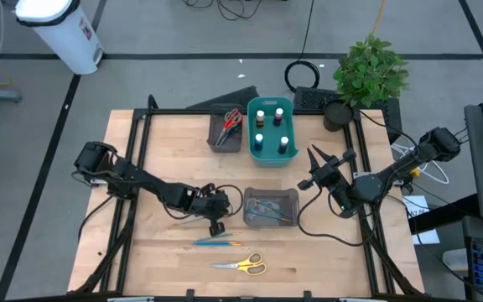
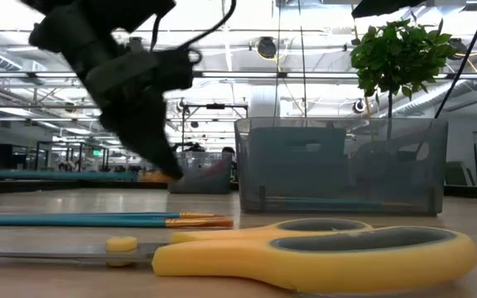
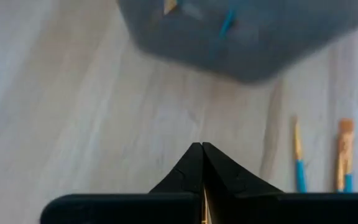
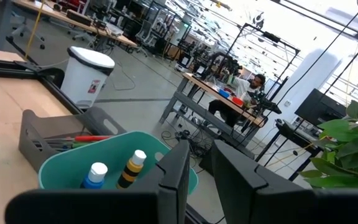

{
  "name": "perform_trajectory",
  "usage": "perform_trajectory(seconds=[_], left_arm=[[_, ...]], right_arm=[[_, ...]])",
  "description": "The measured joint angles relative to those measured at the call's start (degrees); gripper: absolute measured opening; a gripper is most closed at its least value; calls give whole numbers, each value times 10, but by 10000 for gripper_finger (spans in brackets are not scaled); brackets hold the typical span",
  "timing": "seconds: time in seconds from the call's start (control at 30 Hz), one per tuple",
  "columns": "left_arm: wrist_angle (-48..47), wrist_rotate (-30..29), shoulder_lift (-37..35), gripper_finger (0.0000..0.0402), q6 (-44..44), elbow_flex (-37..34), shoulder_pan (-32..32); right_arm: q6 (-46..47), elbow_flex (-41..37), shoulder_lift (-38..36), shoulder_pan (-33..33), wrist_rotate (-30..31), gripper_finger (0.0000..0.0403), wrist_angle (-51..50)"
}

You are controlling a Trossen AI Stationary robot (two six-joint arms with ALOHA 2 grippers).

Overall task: Pick & Place Paint Supplies
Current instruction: Put the blue paint brush into the bottom black bin

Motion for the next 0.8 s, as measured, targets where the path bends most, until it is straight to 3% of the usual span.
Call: perform_trajectory(seconds=[0.57, 0.8], left_arm=[[-19, 0, -7, 3, 181, 200, 0], [35, -8, -7, 4, 237, 242, 10]], right_arm=[[2, 0, 0, 0, 0, 59, 0], [1, 0, 0, 0, 0, 59, 0]])
